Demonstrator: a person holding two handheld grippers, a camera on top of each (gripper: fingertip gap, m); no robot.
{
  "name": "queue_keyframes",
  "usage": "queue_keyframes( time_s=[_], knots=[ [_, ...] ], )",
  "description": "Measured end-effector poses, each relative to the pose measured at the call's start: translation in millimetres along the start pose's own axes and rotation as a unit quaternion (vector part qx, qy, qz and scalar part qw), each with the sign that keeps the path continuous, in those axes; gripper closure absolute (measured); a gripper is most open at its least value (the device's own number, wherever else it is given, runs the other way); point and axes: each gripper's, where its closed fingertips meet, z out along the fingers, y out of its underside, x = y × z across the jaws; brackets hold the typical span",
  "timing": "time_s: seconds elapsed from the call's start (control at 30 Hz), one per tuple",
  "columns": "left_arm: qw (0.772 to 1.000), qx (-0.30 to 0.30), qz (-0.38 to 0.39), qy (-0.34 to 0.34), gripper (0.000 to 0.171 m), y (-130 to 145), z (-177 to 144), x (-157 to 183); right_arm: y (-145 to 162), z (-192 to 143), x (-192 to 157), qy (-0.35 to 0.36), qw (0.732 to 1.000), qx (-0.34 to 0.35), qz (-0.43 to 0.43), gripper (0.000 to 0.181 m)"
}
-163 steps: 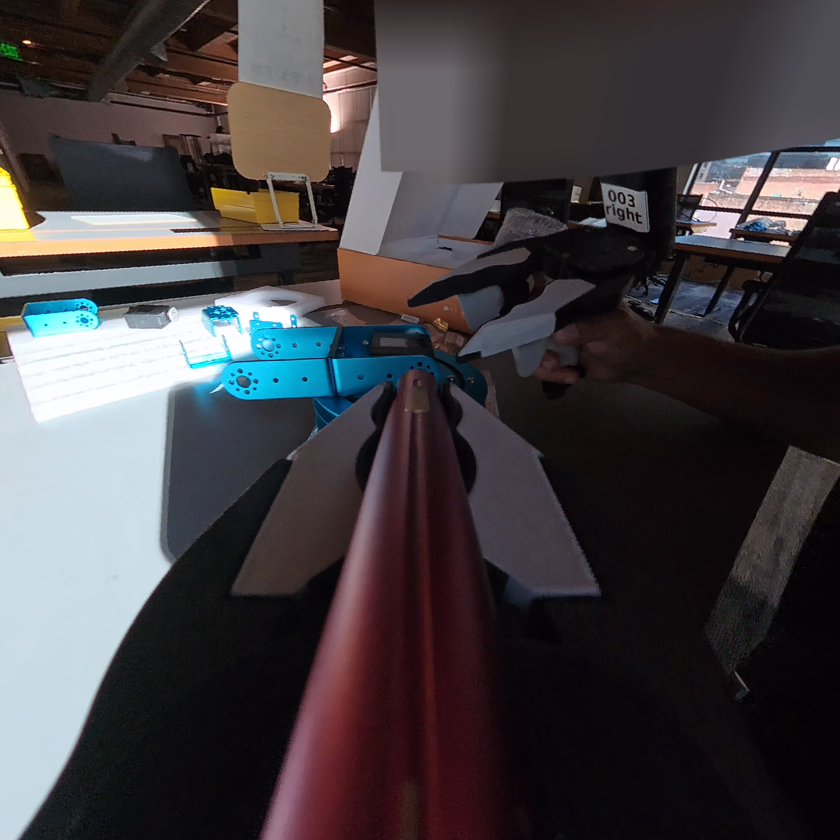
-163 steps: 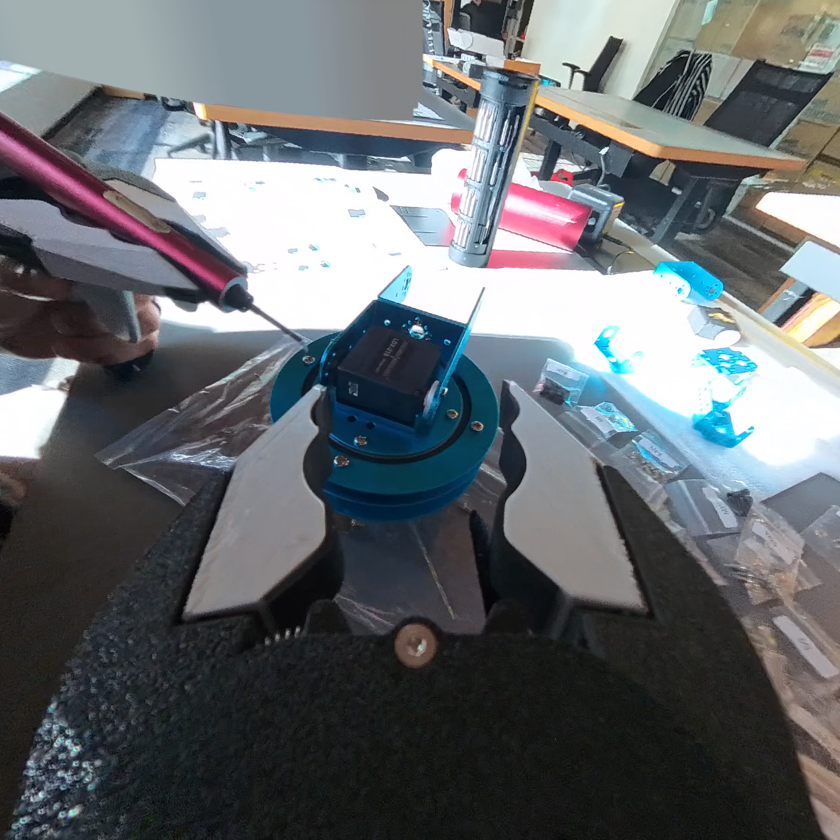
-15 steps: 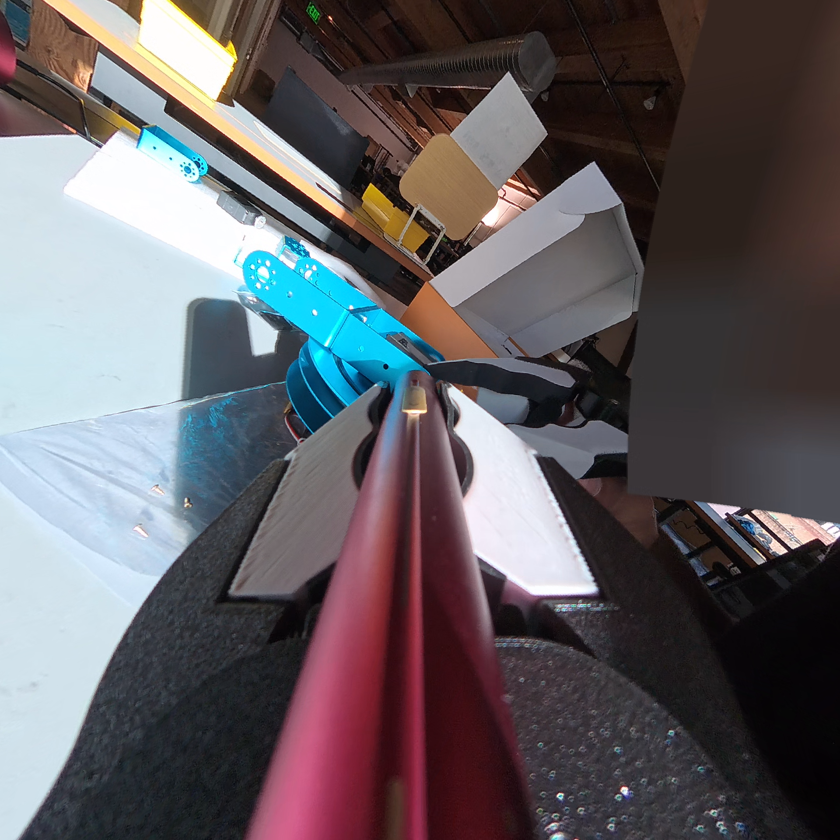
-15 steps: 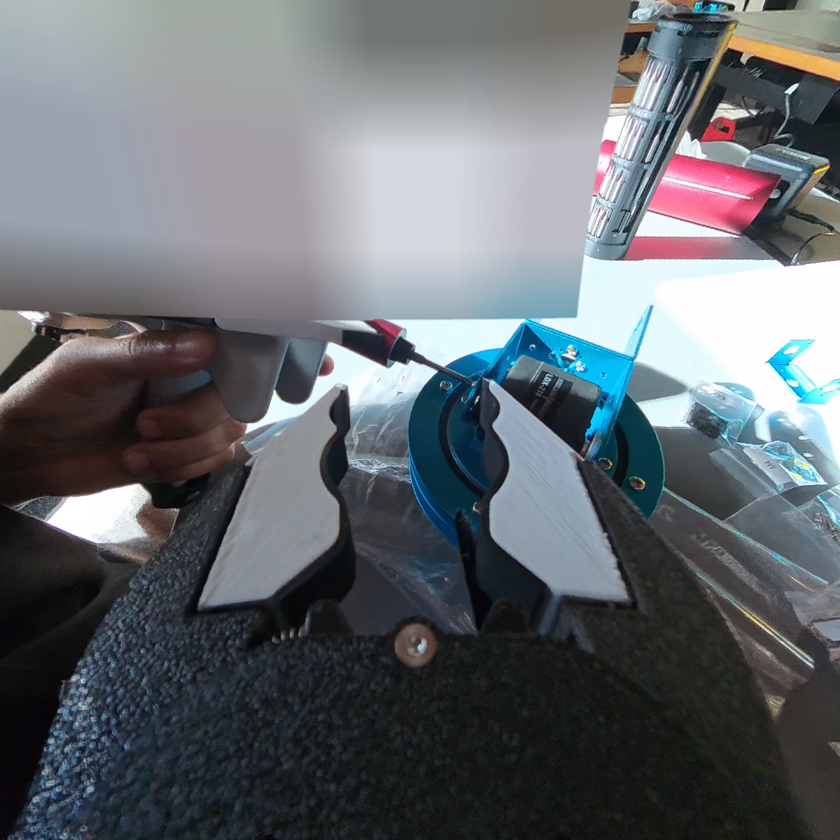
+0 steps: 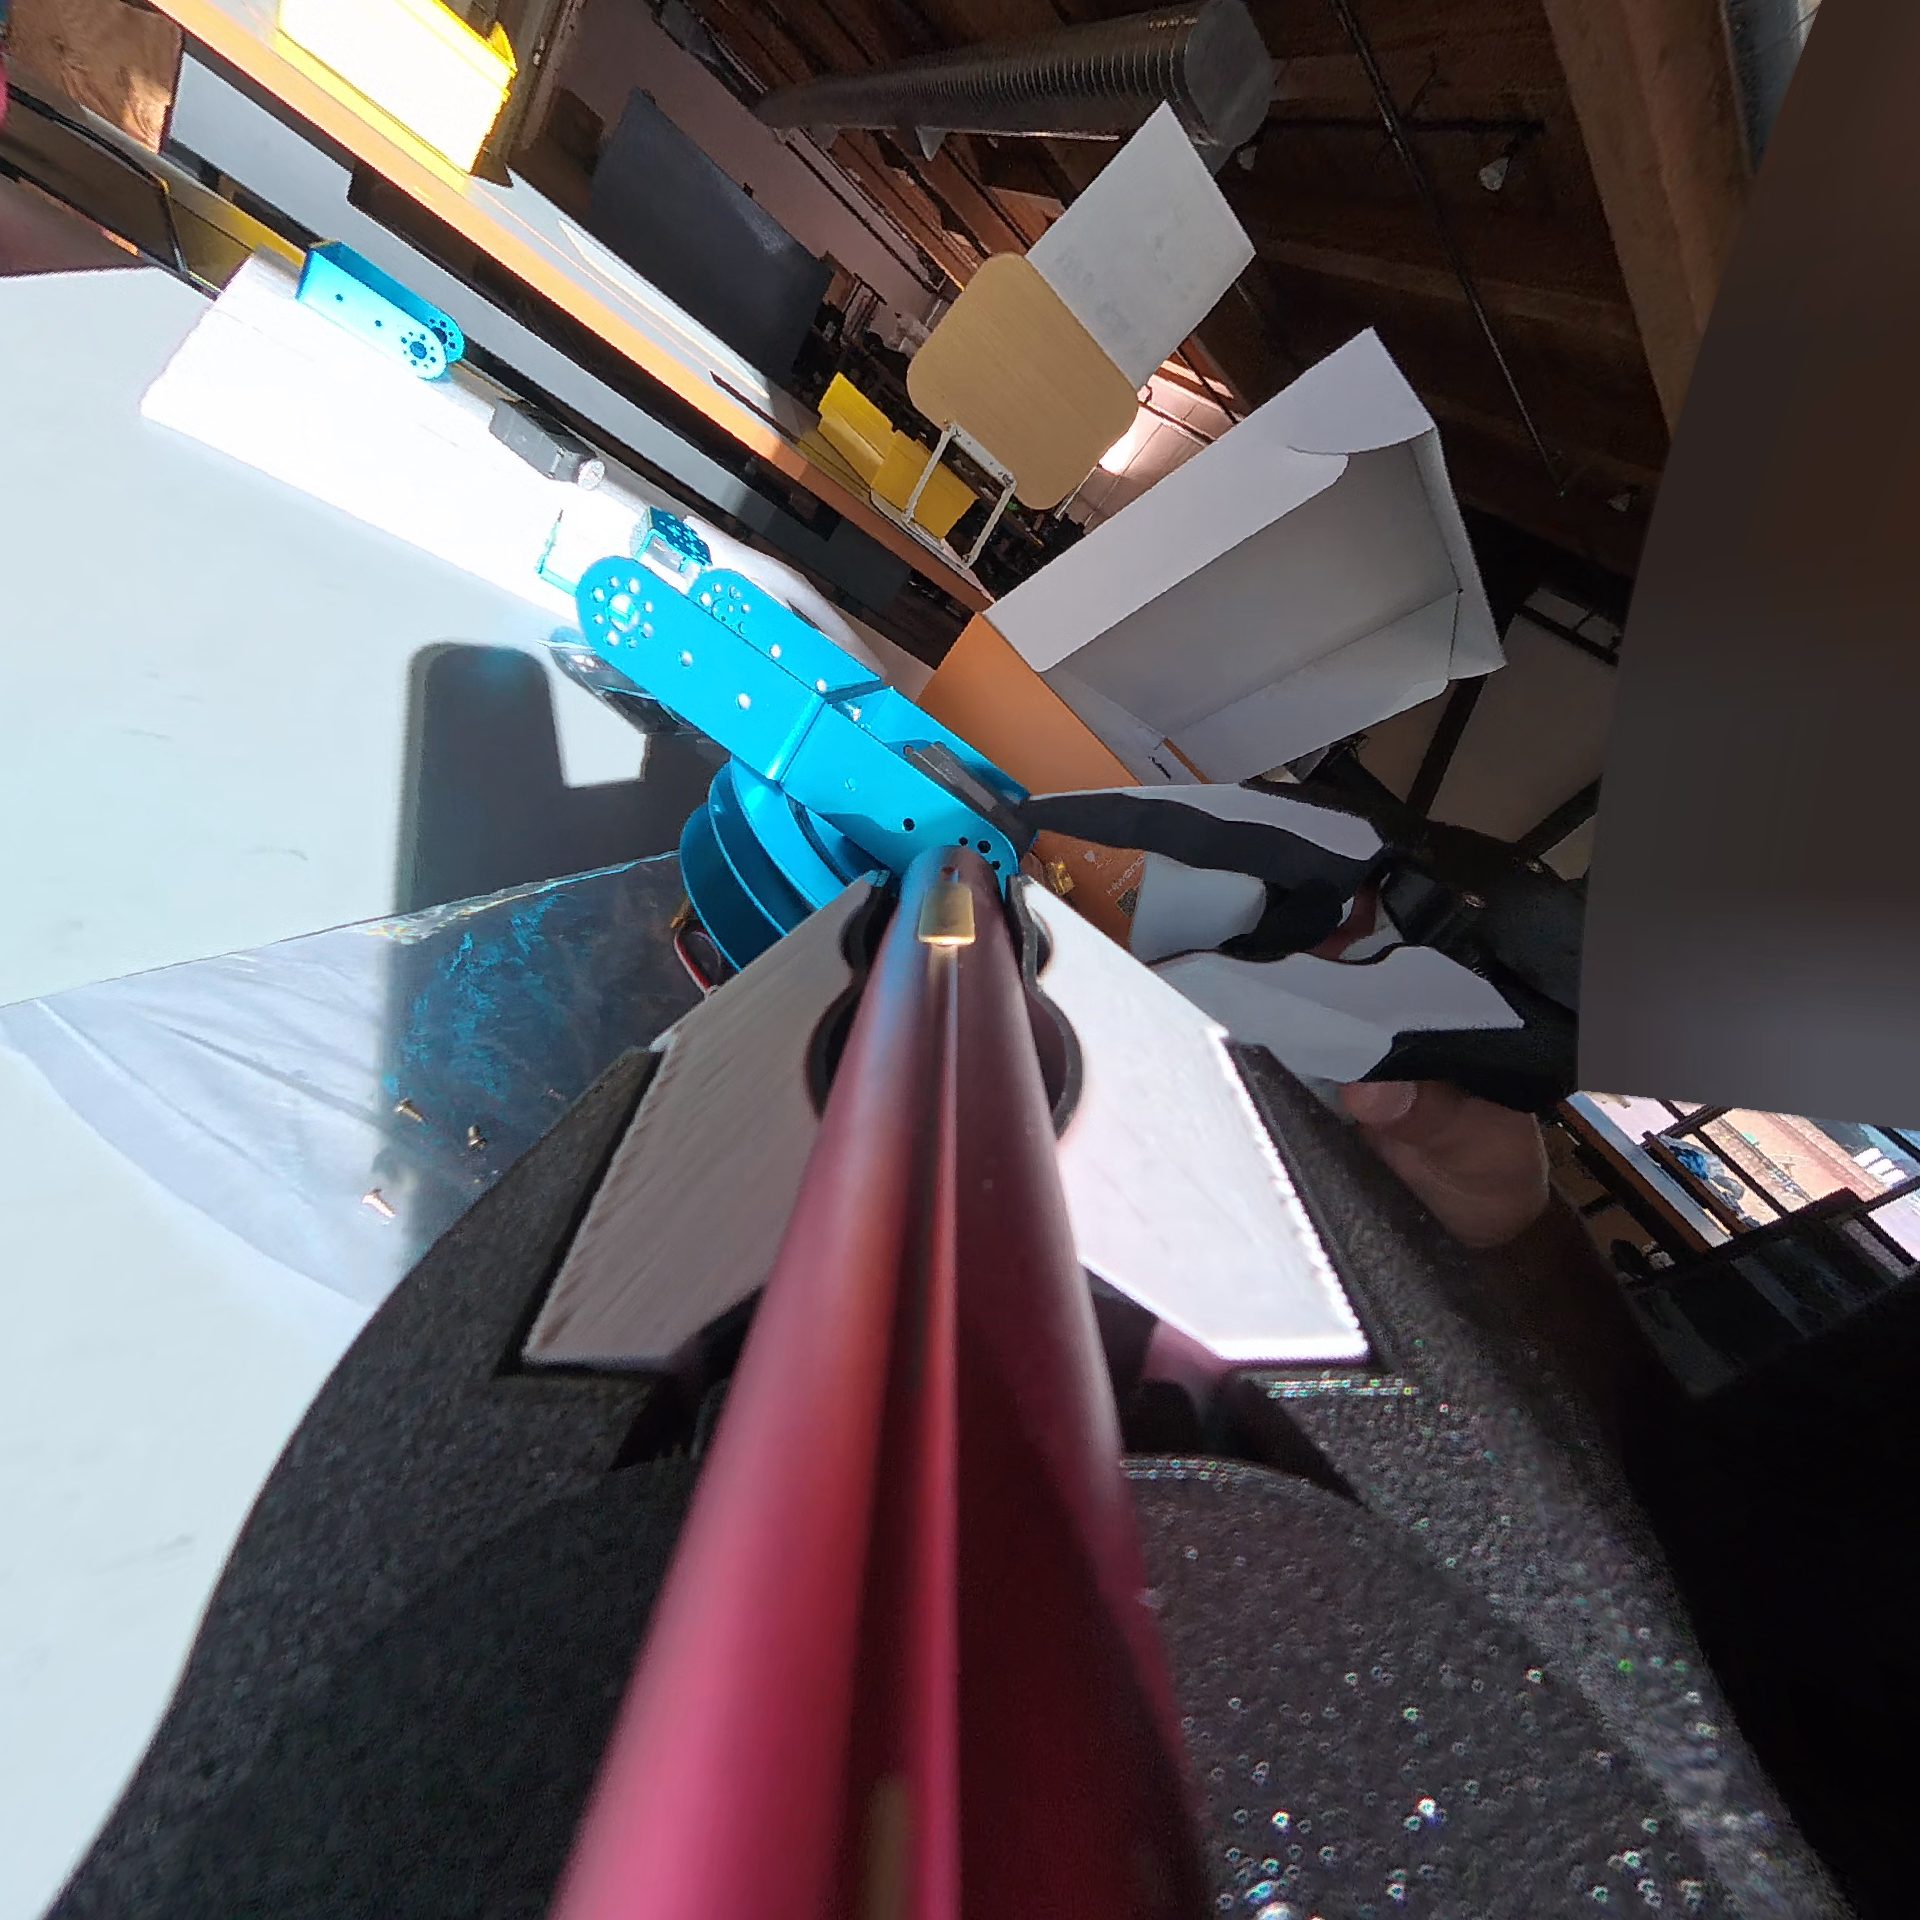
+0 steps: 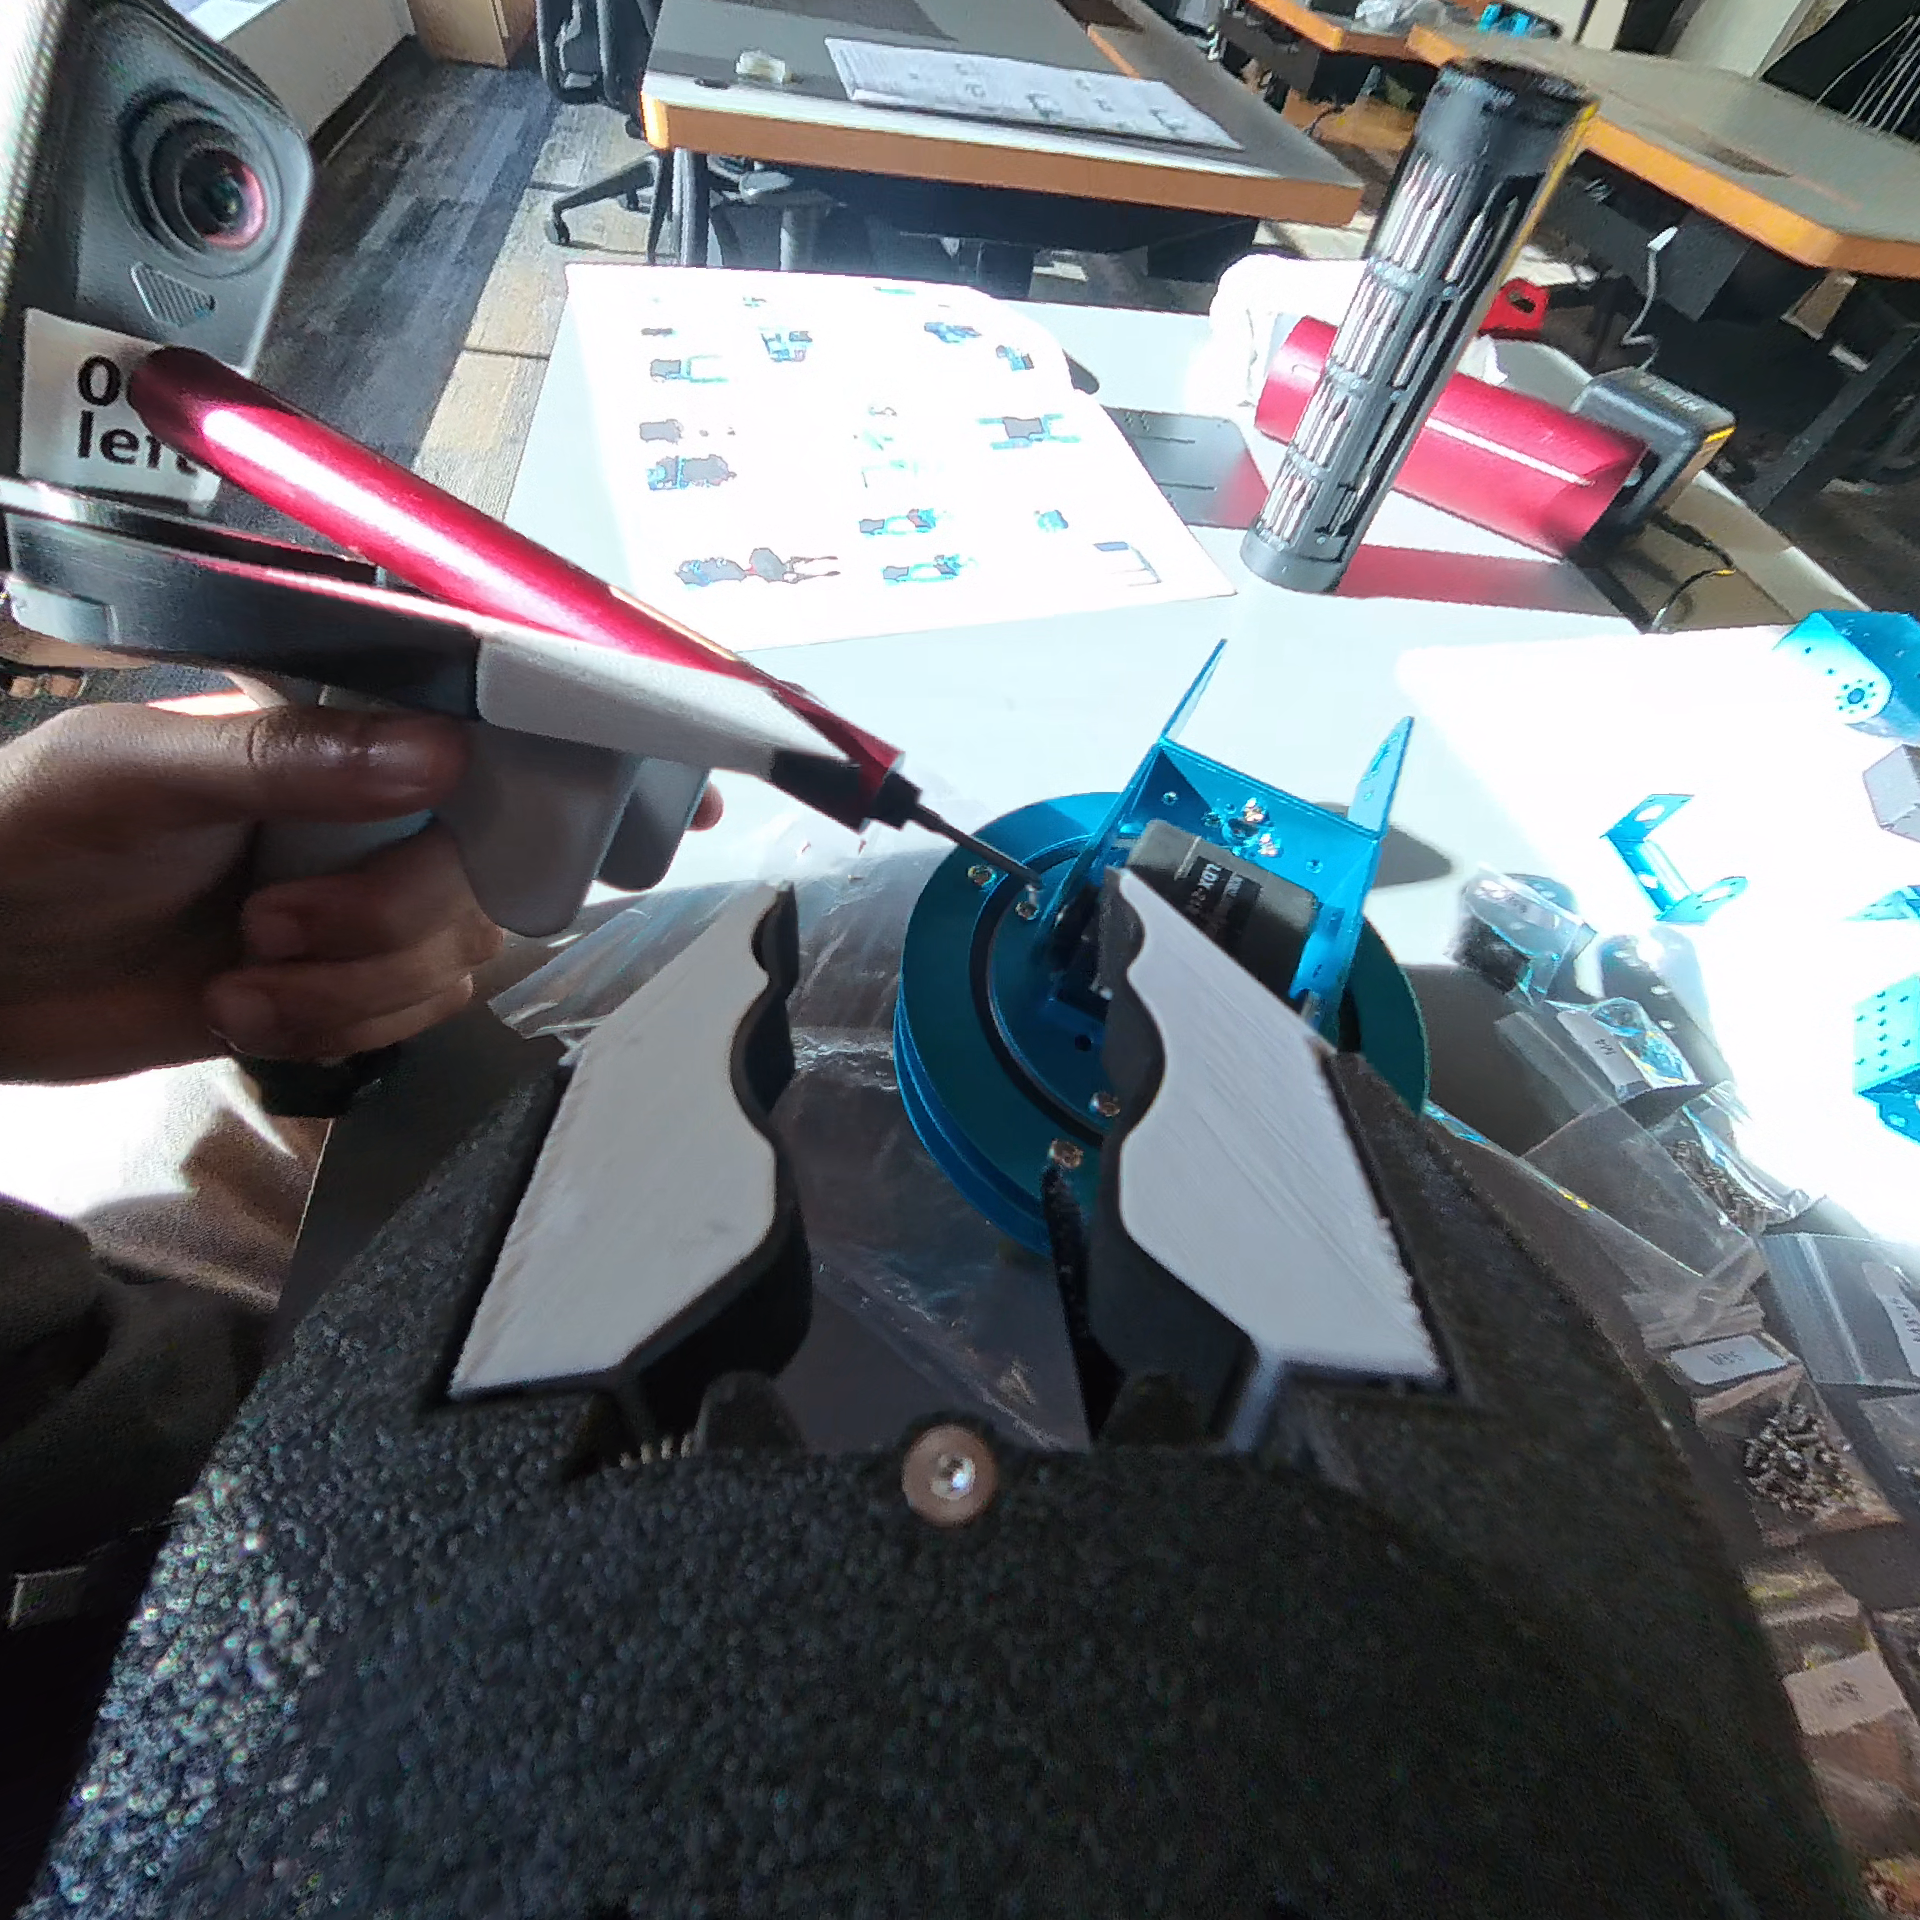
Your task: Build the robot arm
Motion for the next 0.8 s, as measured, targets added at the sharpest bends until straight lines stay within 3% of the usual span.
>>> queue_keyframes(
  time_s=[0.13, 0.43, 0.8],
  knots=[
    [1.000, -0.019, -0.002, 0.002, 0.149, 1, -9, -5, -4, -10, 6, -0.012, 0.999, 0.028, 0.035, 0.127],
    [0.994, -0.004, -0.057, 0.090, 0.150, -15, -12, 15, -3, -16, 1, -0.058, 0.993, 0.053, 0.091, 0.152],
    [0.984, -0.021, -0.111, 0.139, 0.150, -8, -8, 30, -5, -14, 2, -0.006, 0.998, 0.068, 0.008, 0.169]
  ],
)
